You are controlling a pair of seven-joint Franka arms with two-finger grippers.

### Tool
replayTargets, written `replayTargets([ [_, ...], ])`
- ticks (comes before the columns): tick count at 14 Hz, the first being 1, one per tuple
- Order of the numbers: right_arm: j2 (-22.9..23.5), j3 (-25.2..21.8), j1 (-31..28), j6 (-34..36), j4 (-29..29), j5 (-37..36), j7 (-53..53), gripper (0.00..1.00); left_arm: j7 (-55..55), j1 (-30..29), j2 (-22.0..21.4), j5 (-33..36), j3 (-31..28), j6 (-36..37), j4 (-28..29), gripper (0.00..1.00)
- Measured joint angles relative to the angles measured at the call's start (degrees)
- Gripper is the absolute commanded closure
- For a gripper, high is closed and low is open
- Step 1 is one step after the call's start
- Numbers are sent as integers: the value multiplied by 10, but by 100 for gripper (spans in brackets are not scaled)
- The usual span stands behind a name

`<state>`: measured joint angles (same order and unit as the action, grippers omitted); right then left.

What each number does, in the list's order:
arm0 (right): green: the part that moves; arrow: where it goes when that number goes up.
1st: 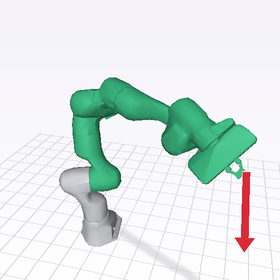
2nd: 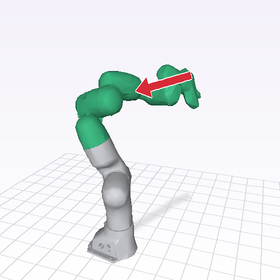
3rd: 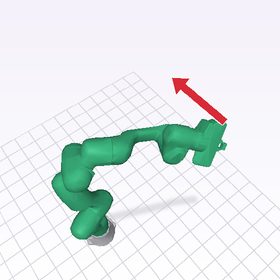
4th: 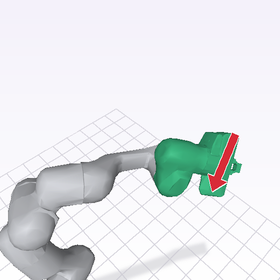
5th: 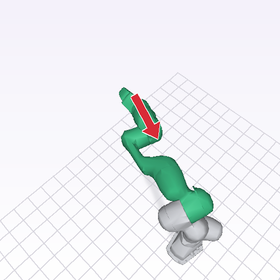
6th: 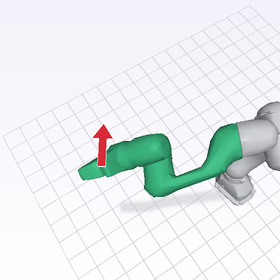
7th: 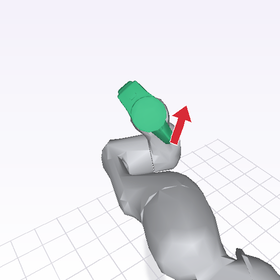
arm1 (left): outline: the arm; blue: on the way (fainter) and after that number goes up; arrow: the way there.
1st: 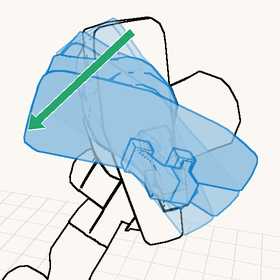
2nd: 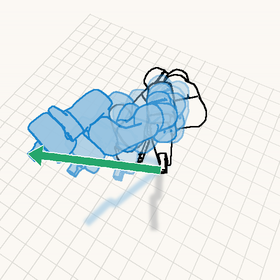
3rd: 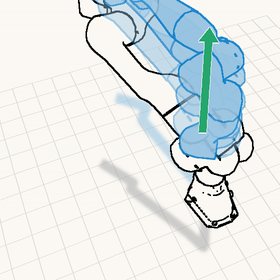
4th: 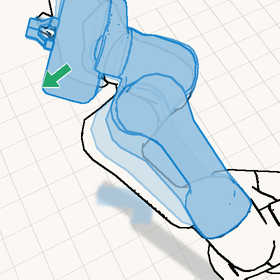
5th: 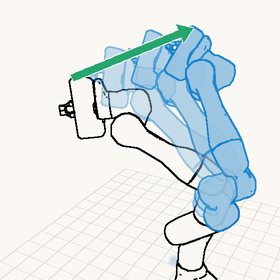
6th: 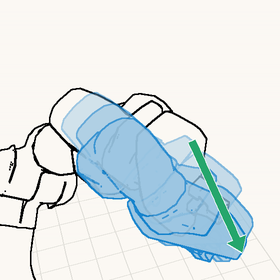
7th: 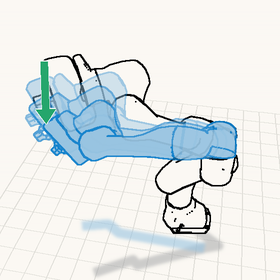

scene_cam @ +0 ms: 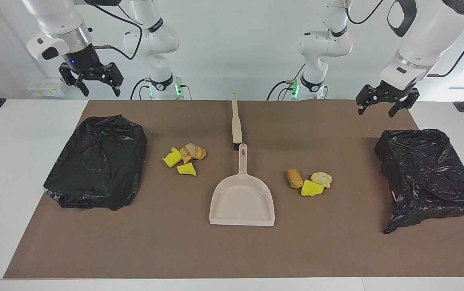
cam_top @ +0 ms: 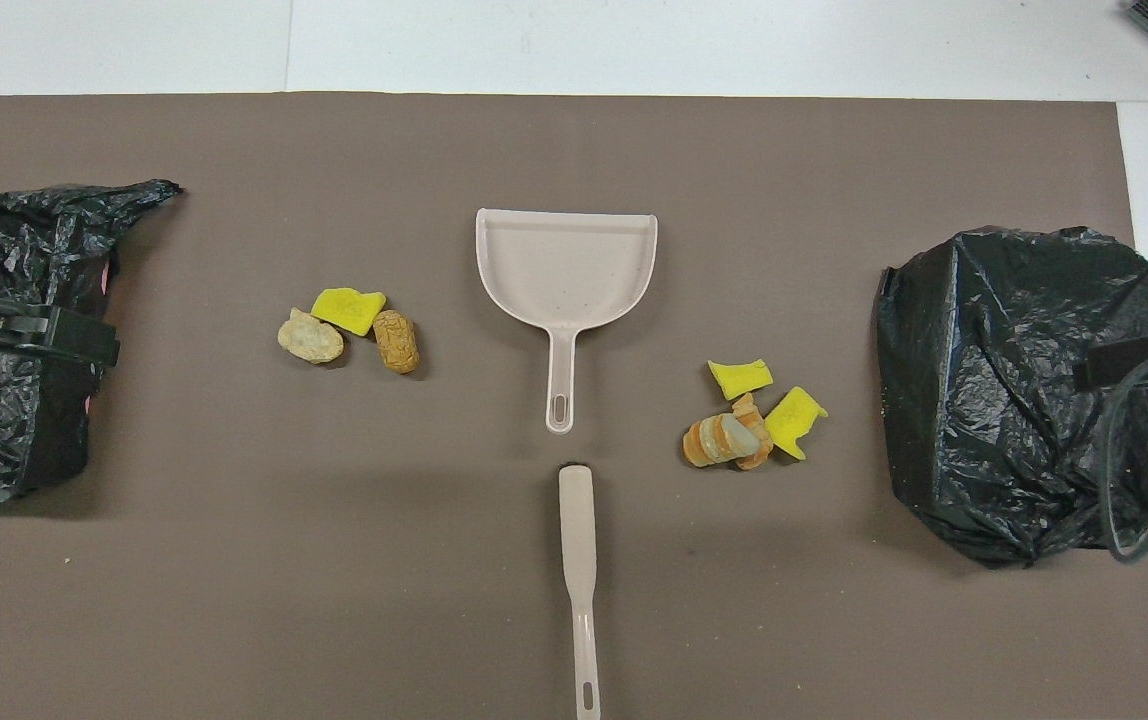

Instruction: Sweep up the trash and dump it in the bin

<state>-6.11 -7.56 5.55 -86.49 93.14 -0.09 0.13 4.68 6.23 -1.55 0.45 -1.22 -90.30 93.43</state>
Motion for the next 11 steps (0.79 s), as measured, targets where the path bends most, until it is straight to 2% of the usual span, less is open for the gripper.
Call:
replayTargets([
  [11,0,0,0,0,0,0,0,0,0,0,-11,0,0,2,20,0],
])
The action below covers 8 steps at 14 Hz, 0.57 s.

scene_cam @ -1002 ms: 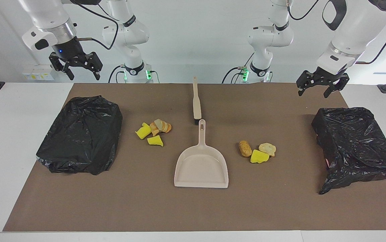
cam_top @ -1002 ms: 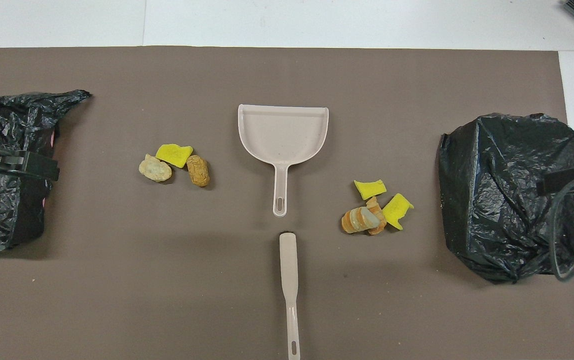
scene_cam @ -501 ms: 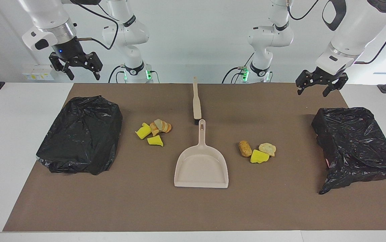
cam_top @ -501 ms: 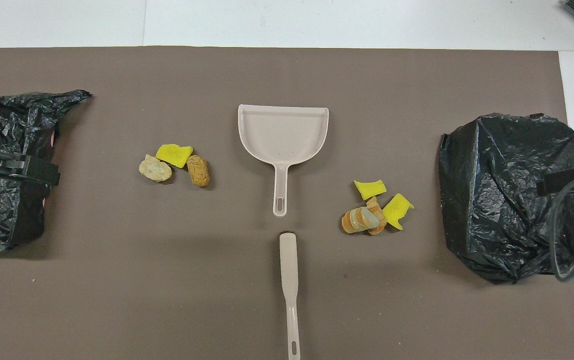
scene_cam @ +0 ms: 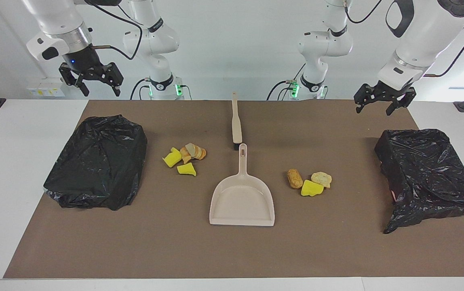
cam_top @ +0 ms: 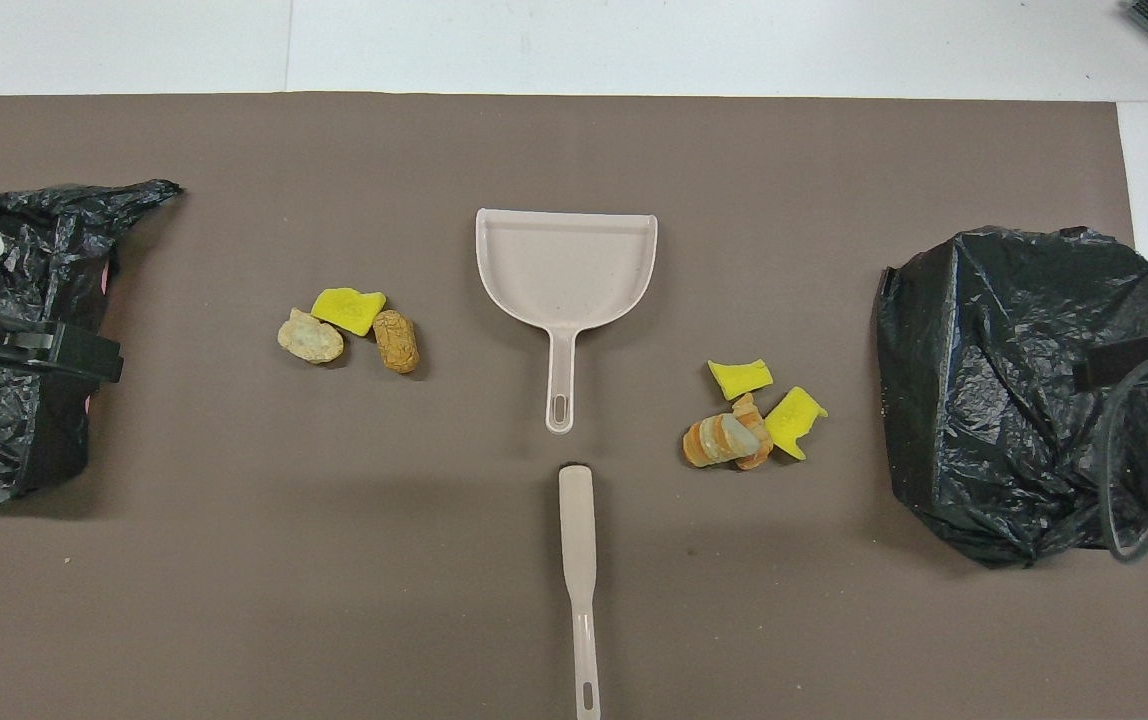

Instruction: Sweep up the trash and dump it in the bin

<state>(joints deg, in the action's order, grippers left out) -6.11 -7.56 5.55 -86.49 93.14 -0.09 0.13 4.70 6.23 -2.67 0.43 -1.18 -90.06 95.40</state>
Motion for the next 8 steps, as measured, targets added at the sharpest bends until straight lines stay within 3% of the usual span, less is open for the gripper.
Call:
replayTargets([
  [8,0,0,0,0,0,0,0,0,-3,6,-11,-1,4,-12,30,0],
])
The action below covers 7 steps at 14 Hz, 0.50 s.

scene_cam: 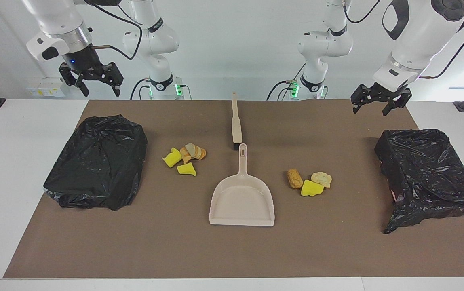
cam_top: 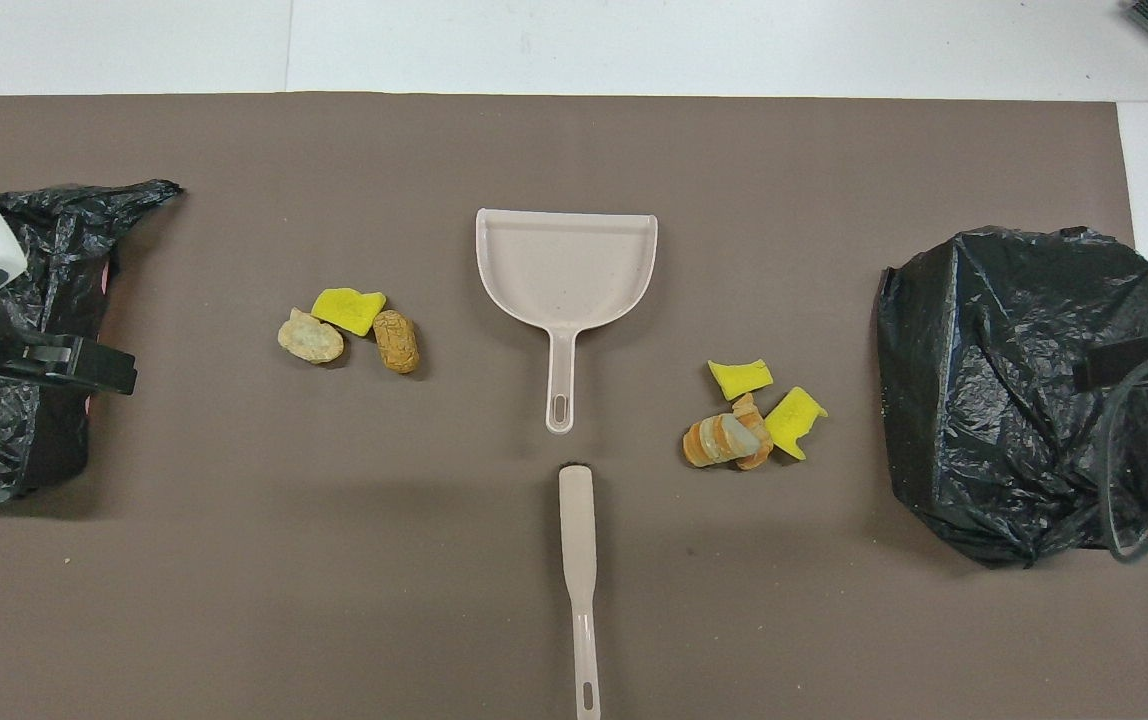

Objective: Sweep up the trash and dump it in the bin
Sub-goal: 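Reach the left gripper toward the beige brush handle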

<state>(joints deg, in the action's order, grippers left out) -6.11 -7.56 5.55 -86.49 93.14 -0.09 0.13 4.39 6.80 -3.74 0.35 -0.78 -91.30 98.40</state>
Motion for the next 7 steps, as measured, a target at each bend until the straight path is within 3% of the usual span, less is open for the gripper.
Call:
replayTargets([
  [7,0,0,0,0,0,0,0,0,-127,89,-2,-34,5,-23,25,0],
])
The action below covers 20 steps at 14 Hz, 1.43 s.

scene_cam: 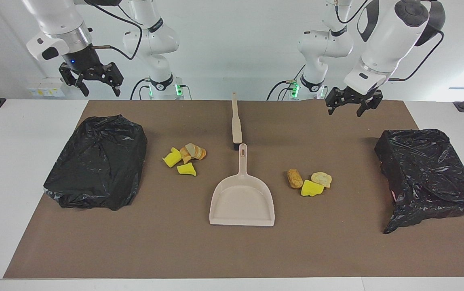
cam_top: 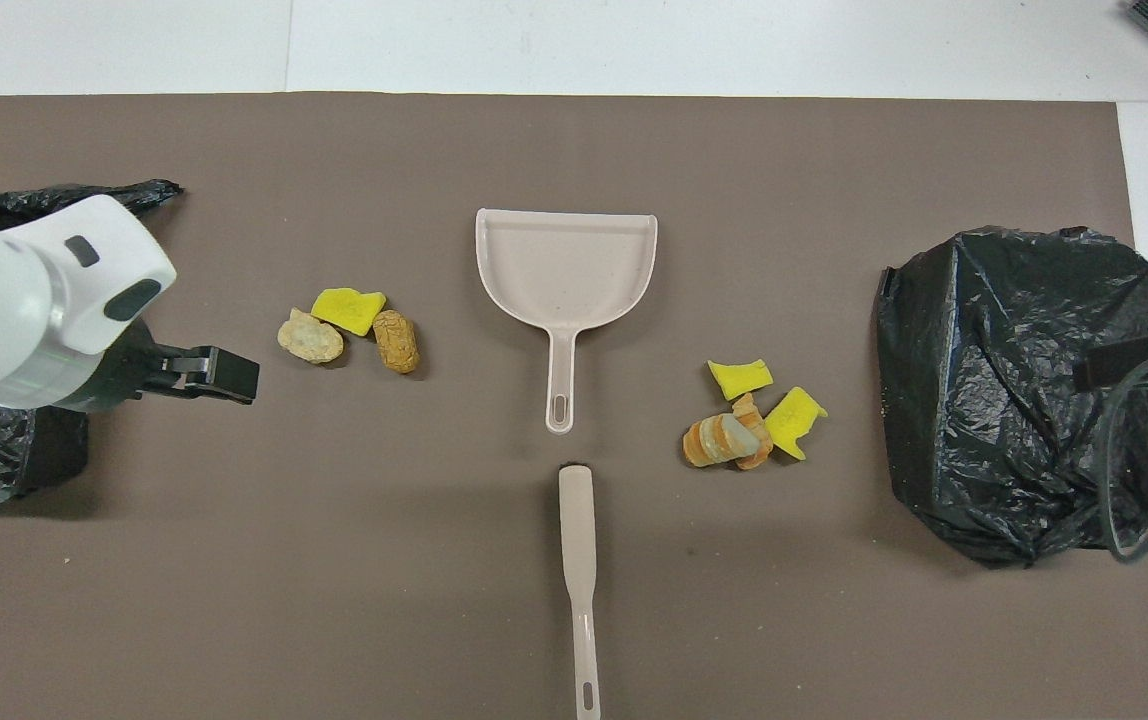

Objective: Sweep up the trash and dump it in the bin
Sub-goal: 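Reach the left gripper toward the beige brush handle, then grasp the beige brush handle with the left gripper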

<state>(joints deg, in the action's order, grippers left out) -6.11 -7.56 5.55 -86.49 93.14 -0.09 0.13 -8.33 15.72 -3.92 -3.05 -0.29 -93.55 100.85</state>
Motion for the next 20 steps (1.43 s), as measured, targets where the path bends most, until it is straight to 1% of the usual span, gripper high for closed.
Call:
replayTargets([
  [6,0,0,0,0,0,0,0,0,-66,113,-3,-4,2,-5,13,0],
  [10,0,0,0,0,0,0,0,0,-137,180,-5,-4,3,-39,53,0],
  [16,0,0,0,0,0,0,0,0,-236,279,-3,-5,4,-146,161,0],
  [20,0,0,0,0,0,0,0,0,-336,361,6,-6,4,-267,247,0],
])
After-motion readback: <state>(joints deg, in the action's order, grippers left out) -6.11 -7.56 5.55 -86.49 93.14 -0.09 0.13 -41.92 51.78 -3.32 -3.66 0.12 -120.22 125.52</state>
